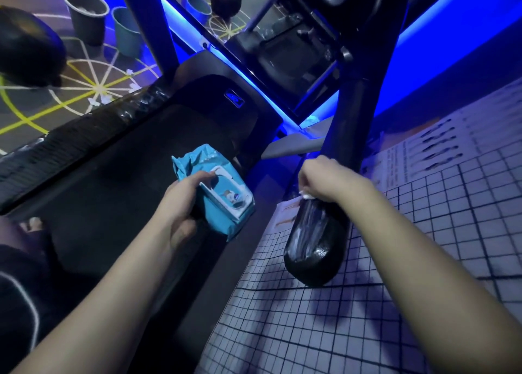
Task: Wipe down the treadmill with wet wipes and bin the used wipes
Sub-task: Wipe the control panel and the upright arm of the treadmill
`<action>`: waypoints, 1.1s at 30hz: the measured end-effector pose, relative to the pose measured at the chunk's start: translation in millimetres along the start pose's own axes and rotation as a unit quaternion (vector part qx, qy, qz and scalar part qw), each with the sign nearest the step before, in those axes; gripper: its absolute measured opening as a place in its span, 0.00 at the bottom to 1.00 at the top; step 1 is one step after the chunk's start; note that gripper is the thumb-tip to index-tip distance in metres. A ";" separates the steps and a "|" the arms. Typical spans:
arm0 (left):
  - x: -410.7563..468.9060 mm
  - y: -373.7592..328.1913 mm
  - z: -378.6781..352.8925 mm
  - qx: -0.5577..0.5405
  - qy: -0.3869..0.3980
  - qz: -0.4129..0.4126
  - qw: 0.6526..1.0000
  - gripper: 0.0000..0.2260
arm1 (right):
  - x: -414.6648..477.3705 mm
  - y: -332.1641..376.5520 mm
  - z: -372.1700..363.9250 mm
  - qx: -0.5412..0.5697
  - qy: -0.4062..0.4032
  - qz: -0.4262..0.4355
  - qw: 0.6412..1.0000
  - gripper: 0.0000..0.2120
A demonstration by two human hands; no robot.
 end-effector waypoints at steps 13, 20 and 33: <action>-14.2 -7.1 5.6 -0.001 -0.004 -0.013 1.000 0.13 | -36.2 62.4 -53.8 -0.019 0.068 0.122 0.990 0.02; -19.2 -2.2 10.4 -0.007 0.004 -0.010 1.000 0.15 | -67.8 71.0 -46.7 0.071 0.175 0.165 0.968 0.02; -36.2 2.5 5.2 -0.059 0.043 -0.003 0.997 0.08 | -54.9 67.5 -52.5 -0.010 0.073 0.142 0.987 0.02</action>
Point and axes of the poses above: each hand's wrist, its own x-axis towards the middle knuckle, its own z-axis out of the back of the hand, y = z × x, the point moved 9 cm from there along x, towards the middle knuckle, and after that the axes turned 2 degrees about -y, right-handed, at the moved point
